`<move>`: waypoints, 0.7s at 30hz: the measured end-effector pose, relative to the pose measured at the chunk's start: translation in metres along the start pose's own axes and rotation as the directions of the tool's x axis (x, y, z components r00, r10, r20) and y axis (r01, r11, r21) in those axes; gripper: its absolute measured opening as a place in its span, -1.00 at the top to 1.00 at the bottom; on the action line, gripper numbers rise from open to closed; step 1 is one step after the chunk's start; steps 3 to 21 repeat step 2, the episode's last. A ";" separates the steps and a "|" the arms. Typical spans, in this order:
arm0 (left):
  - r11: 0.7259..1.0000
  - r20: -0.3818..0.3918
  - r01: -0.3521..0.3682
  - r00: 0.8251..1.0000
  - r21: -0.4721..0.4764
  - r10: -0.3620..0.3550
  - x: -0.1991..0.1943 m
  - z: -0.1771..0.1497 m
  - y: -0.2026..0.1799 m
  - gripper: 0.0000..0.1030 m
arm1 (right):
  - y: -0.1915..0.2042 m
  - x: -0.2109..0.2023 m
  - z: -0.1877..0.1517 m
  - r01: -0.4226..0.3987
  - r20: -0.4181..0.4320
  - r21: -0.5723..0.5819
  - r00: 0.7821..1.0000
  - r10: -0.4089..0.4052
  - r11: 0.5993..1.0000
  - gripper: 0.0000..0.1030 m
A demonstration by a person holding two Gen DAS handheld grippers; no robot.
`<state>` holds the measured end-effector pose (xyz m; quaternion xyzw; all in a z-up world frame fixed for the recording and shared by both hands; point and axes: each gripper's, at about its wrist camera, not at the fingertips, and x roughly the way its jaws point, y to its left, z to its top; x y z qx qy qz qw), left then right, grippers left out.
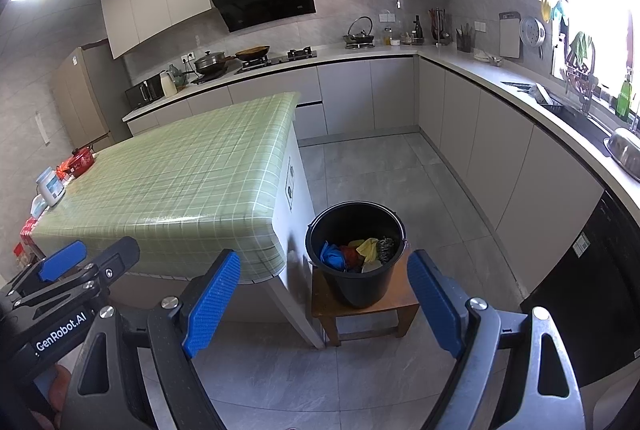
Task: Collect trash
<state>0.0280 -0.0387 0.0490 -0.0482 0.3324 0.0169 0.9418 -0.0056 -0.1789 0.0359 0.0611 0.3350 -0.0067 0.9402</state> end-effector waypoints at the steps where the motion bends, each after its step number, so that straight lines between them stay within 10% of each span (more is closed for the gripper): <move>1: 1.000 0.000 0.001 1.000 0.002 -0.001 0.000 0.001 -0.001 -0.64 | 0.000 0.000 0.000 0.000 0.000 -0.002 1.000 0.000 1.000 -0.69; 21: 1.000 -0.001 0.001 1.000 0.005 -0.001 0.000 0.003 -0.002 -0.65 | 0.000 -0.001 0.000 0.001 0.000 0.000 1.000 -0.001 1.000 -0.69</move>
